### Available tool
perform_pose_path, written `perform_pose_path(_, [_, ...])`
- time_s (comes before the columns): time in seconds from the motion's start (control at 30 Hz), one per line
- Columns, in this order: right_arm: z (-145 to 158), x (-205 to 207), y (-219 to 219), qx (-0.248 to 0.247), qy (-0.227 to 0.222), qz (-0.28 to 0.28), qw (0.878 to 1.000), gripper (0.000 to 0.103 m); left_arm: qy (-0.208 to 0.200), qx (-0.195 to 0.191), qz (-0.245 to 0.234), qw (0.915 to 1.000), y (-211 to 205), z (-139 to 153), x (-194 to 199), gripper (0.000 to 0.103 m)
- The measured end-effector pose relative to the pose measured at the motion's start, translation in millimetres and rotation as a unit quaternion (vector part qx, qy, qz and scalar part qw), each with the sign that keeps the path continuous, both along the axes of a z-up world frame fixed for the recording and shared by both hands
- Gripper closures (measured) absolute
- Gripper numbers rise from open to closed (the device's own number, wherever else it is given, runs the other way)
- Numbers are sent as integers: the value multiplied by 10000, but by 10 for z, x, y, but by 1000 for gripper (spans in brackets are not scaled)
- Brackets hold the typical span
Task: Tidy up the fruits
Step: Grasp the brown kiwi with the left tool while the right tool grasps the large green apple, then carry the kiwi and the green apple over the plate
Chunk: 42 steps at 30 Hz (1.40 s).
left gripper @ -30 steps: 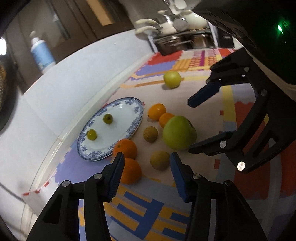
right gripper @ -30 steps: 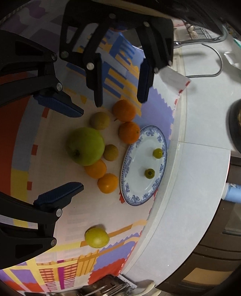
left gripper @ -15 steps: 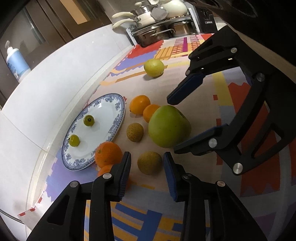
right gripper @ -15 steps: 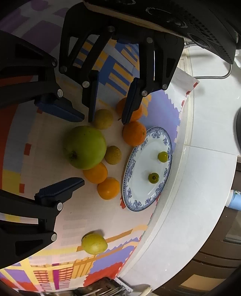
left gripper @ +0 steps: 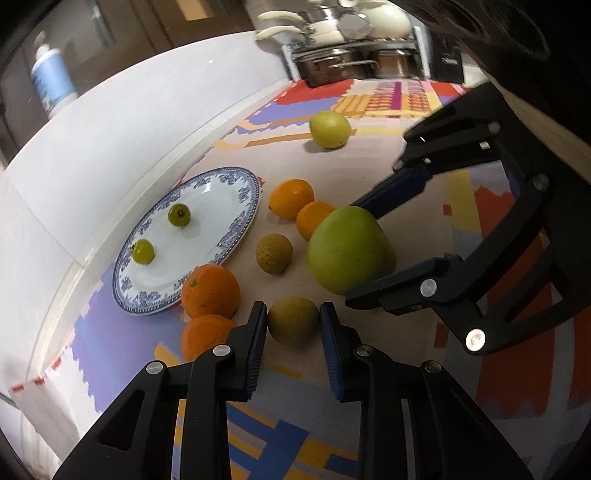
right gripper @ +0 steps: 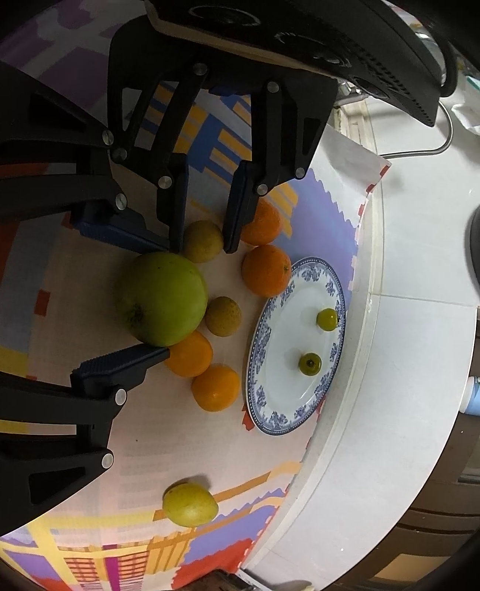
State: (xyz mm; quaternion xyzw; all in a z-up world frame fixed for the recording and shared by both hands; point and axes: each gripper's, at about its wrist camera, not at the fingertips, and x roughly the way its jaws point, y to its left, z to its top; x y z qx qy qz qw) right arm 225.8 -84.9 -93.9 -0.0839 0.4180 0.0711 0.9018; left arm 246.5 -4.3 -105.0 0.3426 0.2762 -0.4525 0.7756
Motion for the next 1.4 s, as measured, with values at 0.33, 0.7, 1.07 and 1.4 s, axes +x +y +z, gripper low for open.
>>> perform_pose_path(0.33, [74,-70,-75,208,-74,-67,9997,53,354,-441,833,9949,105,158,-34,74])
perform_pose_path(0.7, [310,-224,-199,321,-323,-34,9990,53,357,-1111,1821,9763,194,442,-195,74])
perform_pose_path(1.07, [611,-292,-422,544,-712,197,9958,53,319,-1586,2867,9443,147,734,-301,74])
perform_pose_path(1.4, [854,-167,-625,776,-965,267,9919,53,173,-1785,3466,9207,93,964,-276,74])
